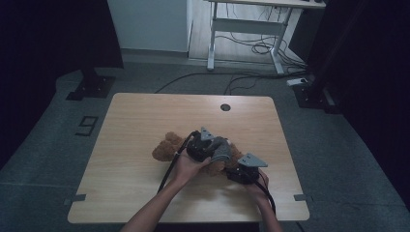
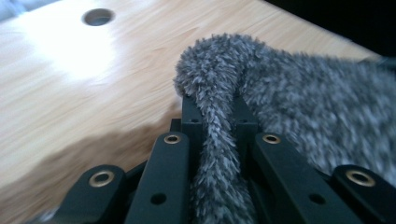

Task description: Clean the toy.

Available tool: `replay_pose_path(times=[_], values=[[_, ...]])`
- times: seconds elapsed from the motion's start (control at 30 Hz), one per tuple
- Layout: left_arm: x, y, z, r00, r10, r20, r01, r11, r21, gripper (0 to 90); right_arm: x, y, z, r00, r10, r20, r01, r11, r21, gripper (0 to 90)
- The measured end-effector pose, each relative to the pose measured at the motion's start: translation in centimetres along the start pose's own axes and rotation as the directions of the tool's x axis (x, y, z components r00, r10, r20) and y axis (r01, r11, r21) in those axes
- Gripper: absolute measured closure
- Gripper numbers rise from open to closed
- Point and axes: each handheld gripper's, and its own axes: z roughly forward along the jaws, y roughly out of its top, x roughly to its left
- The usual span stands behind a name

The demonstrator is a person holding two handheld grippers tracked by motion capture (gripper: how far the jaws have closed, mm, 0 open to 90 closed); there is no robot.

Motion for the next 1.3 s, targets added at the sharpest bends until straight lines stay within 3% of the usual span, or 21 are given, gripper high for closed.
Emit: replay_pose_path(times=[0.13, 0.27, 0.43, 0.6, 0.77, 0.87, 0.97, 1.03, 1.13, 1.23, 1.3], values=[[0.5, -0.8, -1.3, 0.9965, 0.042, -0.072, -0.043, 0.9989, -0.019, 80.4, 0.0, 0.0, 0.0, 1.0000, 0.005, -0.003, -0.005, 1.000, -0.002, 37.0], [2.2, -1.7, -2.8, 0.9957, 0.012, -0.092, -0.014, 0.9995, -0.028, 80.4, -0.1, 0.0, 0.0, 0.9999, 0.013, -0.007, -0.013, 1.000, -0.004, 36.9], [4.0, -2.9, -4.2, 0.9946, -0.042, -0.095, 0.038, 0.9983, -0.044, 80.4, -0.2, 0.1, 0.0, 0.9998, 0.016, -0.014, -0.016, 1.000, -0.002, 36.9], [4.7, -2.5, -5.1, 0.9951, -0.092, -0.034, 0.089, 0.9927, -0.081, 80.4, -0.1, 0.1, 0.0, 0.9998, 0.016, -0.010, -0.016, 1.000, -0.004, 36.9], [3.3, 0.3, -5.2, 0.9959, -0.082, 0.036, 0.087, 0.9876, -0.131, 80.5, -0.3, 0.1, 0.0, 0.9995, 0.023, -0.019, -0.024, 1.000, -0.006, 36.9], [1.2, 2.7, -3.8, 0.9967, -0.046, 0.067, 0.055, 0.9893, -0.135, 80.5, -0.3, 0.1, 0.0, 0.9996, 0.022, -0.016, -0.022, 1.000, -0.008, 36.9], [-0.4, 3.9, -2.1, 0.9936, -0.027, 0.109, 0.039, 0.9932, -0.109, 80.4, -0.3, 0.1, -0.1, 0.9997, 0.018, -0.014, -0.018, 1.000, -0.010, 36.9], [-1.2, 4.2, -0.7, 0.9910, -0.020, 0.133, 0.029, 0.9974, -0.067, 80.4, -0.3, 0.1, -0.1, 0.9997, 0.019, -0.014, -0.019, 1.000, -0.010, 36.9], [-2.1, 3.4, 2.0, 0.9864, -0.008, 0.164, 0.001, 0.9992, 0.041, 80.1, -0.2, 0.1, -0.1, 0.9997, 0.020, -0.013, -0.020, 1.000, -0.007, 36.9], [-2.1, 2.7, 2.1, 0.9861, -0.015, 0.166, 0.012, 0.9997, 0.023, 80.2, -0.3, 0.0, 0.0, 0.9998, 0.018, -0.009, -0.018, 1.000, 0.008, 36.7], [-2.0, 2.4, 1.6, 0.9911, 0.006, 0.133, -0.008, 0.9998, 0.019, 80.5, -0.3, 0.0, 0.0, 0.9999, 0.014, -0.009, -0.014, 1.000, 0.007, 36.7]])
